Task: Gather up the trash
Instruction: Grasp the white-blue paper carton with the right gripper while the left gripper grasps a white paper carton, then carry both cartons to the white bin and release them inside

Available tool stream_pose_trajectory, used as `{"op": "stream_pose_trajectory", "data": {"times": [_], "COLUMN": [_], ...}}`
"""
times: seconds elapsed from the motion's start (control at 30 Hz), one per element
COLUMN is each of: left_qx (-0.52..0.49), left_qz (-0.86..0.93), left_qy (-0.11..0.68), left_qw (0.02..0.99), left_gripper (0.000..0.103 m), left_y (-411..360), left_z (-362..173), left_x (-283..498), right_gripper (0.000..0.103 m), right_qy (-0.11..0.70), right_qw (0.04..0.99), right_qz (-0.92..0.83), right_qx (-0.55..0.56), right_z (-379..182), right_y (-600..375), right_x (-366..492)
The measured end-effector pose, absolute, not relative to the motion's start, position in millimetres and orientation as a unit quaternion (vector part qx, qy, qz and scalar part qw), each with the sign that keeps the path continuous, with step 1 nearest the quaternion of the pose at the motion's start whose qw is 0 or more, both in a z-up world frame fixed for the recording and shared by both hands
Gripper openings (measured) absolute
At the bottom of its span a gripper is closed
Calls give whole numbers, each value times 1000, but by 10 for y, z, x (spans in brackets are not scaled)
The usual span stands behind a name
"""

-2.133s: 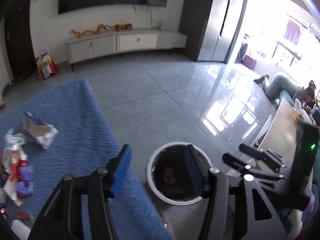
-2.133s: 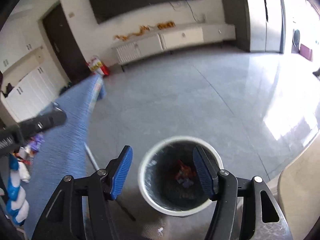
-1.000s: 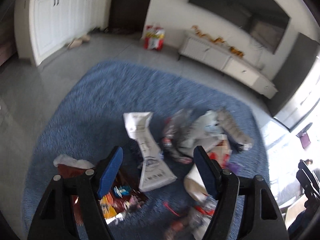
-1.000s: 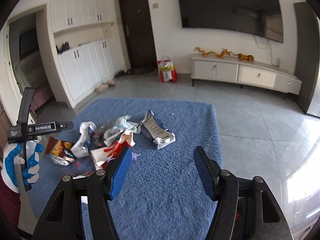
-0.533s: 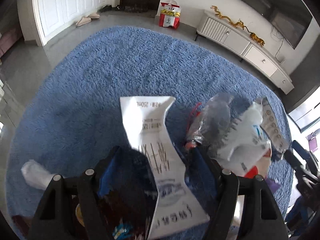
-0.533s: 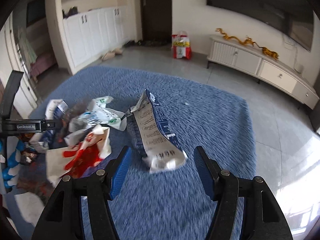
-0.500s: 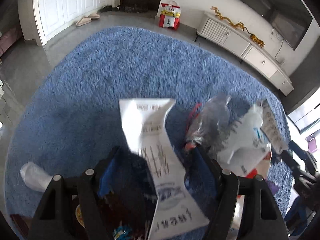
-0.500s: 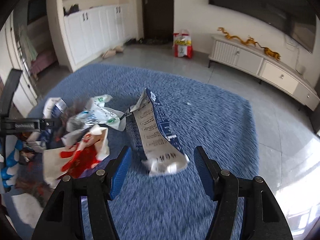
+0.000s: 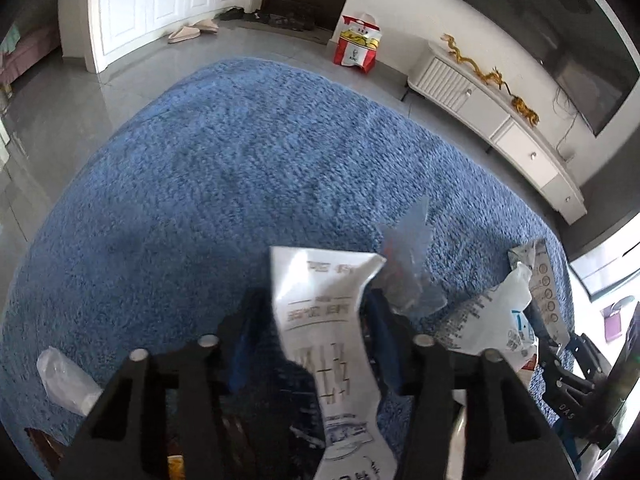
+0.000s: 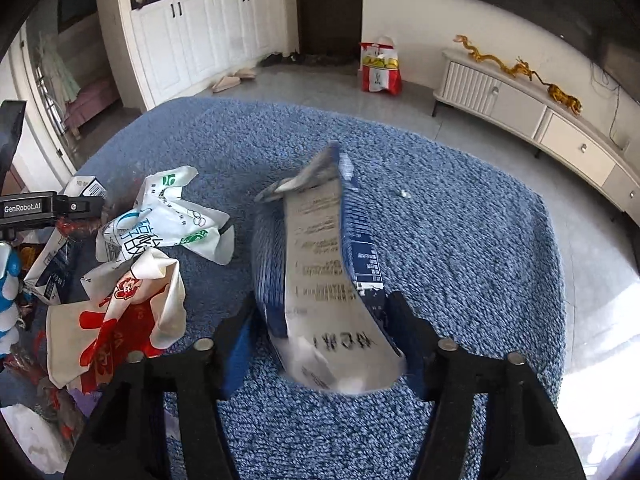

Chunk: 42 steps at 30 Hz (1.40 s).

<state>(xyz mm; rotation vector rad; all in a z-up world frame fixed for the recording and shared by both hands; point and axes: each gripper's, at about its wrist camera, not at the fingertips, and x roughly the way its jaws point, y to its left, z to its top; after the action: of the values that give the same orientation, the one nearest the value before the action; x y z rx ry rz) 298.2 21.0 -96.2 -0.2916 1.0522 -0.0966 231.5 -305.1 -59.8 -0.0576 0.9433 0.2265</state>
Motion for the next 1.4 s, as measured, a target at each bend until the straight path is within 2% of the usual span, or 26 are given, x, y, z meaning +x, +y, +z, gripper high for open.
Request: {"op": "stream_pose_trajectory", "data": {"times": [0.07,0.53,0.63,0.87,1.13,1.4], "left_qx": [-146,-204,-205,-201,-196,-175], "left_qz": [-47,-78,-88,-107,-136,-197], "left_qy": [507,488,473,439,390,348], "left_qw": [848,845,852,869,889,900], "left_gripper": [41,40,40,37,37,37], "left_y": [251,462,456,520,560,109], "left_z": [-958,-731,-556,-131,458,1025], "left_x": [2957,2647,2531,2163,1694,1290], "right_gripper": [60,58,55,55,55,55], "right_qy": [453,435,424,406,342,277], "right_qw": [885,892,897,904,929,952], "right_qz": [107,96,95,96,105,92], "right_qx": [-21,71,82,88,90,92], "right_z": [-595,-430,-319,-105,399,840], "right_y": [-3074,-3295,-3328,-3264,-3354,-3593], "right_x": [2248,1575,1405,973,436,-91]}}
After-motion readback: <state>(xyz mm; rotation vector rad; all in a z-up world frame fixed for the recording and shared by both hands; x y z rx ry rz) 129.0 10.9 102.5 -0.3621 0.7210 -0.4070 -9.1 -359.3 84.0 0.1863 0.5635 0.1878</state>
